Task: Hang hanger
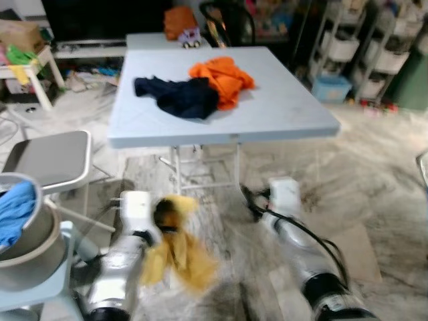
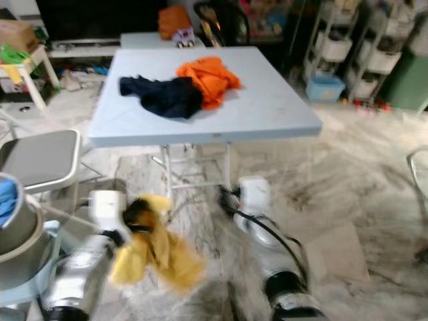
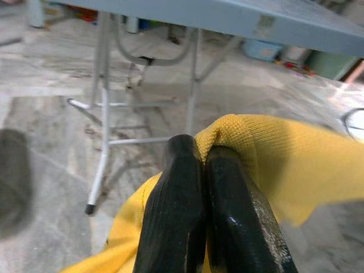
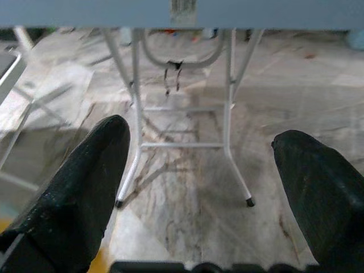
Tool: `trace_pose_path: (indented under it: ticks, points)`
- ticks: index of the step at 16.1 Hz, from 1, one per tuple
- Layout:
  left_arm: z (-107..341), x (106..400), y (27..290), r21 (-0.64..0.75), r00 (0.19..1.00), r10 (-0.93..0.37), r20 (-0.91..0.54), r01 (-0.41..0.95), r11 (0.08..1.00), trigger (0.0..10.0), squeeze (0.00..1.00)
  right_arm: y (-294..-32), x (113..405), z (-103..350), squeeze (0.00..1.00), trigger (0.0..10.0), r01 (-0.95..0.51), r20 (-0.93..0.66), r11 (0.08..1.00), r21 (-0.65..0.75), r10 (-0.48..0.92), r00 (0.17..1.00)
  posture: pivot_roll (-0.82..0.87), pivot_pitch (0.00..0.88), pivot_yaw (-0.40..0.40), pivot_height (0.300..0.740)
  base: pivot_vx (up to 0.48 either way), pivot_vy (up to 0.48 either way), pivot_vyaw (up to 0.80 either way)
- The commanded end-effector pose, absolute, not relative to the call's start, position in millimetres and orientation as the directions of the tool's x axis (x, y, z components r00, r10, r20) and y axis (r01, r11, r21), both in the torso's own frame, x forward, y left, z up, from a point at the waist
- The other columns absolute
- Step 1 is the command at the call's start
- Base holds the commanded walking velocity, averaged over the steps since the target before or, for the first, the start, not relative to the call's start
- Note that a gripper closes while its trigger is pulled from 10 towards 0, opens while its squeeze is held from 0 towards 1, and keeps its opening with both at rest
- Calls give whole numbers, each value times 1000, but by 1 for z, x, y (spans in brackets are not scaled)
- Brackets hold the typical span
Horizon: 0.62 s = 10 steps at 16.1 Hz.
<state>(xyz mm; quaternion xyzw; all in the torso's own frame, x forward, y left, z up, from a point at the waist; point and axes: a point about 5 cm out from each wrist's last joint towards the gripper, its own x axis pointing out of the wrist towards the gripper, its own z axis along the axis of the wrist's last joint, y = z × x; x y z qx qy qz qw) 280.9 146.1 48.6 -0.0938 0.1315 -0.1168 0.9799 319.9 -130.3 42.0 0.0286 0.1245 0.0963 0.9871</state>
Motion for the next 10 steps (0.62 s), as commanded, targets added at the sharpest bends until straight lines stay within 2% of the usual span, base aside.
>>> trace_pose_path:
  ticks: [1,5,7,10]
  points:
    - [61,286,152,-192,954,-253,-162,221,956,10000,0,-122,325,50,0,10000,-198,-212,977,84,212,954,22,0,-48,740,0,0,0]
    - [63,285,149,-235,943,-305,-133,269,934,10000,0,-121,325,50,0,10000,-200,-213,976,86,214,953,20,0,-49,740,0,0,-106]
    - [63,285,148,-240,942,-310,-128,274,931,10000,0,-121,325,50,0,10000,-198,-211,976,88,212,954,21,0,-50,740,0,0,-800]
    - [63,286,150,-243,940,-318,-125,282,928,10000,0,-123,327,53,0,10000,-174,-193,980,95,189,963,17,0,-35,740,263,0,-800]
